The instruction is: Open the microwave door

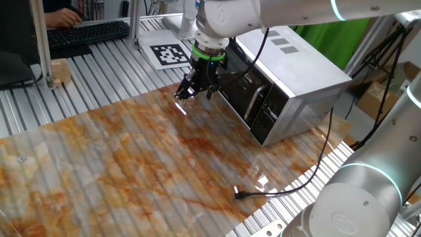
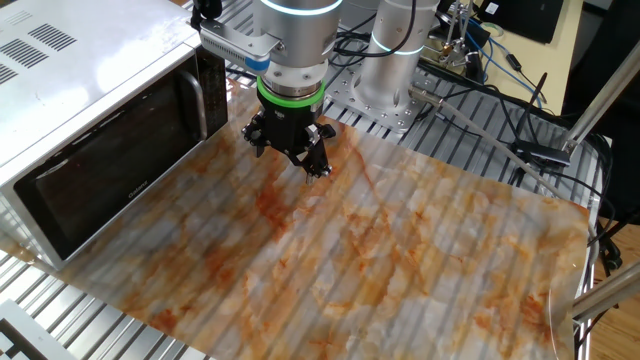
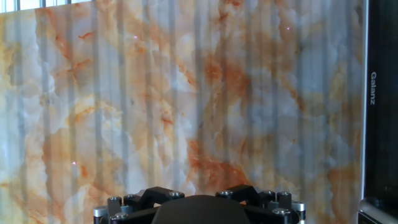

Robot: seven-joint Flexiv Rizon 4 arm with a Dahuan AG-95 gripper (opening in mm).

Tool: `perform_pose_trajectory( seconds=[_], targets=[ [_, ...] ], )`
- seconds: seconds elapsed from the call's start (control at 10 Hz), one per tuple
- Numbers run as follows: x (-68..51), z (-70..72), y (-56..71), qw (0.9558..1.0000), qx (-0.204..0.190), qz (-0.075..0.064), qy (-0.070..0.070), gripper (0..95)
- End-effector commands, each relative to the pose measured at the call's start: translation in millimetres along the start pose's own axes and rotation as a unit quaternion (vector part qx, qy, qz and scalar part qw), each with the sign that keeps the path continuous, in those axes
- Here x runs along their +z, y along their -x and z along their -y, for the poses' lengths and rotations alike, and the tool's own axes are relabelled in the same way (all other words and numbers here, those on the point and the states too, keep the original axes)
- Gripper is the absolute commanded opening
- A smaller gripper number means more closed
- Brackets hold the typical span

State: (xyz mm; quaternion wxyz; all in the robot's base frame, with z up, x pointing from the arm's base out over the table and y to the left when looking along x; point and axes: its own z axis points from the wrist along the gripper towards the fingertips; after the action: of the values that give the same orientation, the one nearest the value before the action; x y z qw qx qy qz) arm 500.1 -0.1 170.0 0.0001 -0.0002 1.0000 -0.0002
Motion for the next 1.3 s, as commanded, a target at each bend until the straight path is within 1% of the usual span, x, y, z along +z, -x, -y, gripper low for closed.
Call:
perform_pose_trajectory(
  seconds=[0.1, 0.2, 0.9, 1.1, 1.3],
  targets=[
    [0.0, -0.1, -0.1, 1.0, 0.0, 0.0, 0.0, 95.0],
    [0.2, -0.2, -0.5, 0.9984, 0.052, -0.024, -0.001, 0.0],
    [2.8, -1.1, -5.6, 0.9986, 0.048, -0.023, 0.0, 0.0],
    [2.5, -0.9, -7.6, 0.9977, 0.064, -0.025, -0.002, 0.0],
    [1.6, 1.8, -13.7, 0.9959, 0.086, -0.027, -0.002, 0.0]
  ],
)
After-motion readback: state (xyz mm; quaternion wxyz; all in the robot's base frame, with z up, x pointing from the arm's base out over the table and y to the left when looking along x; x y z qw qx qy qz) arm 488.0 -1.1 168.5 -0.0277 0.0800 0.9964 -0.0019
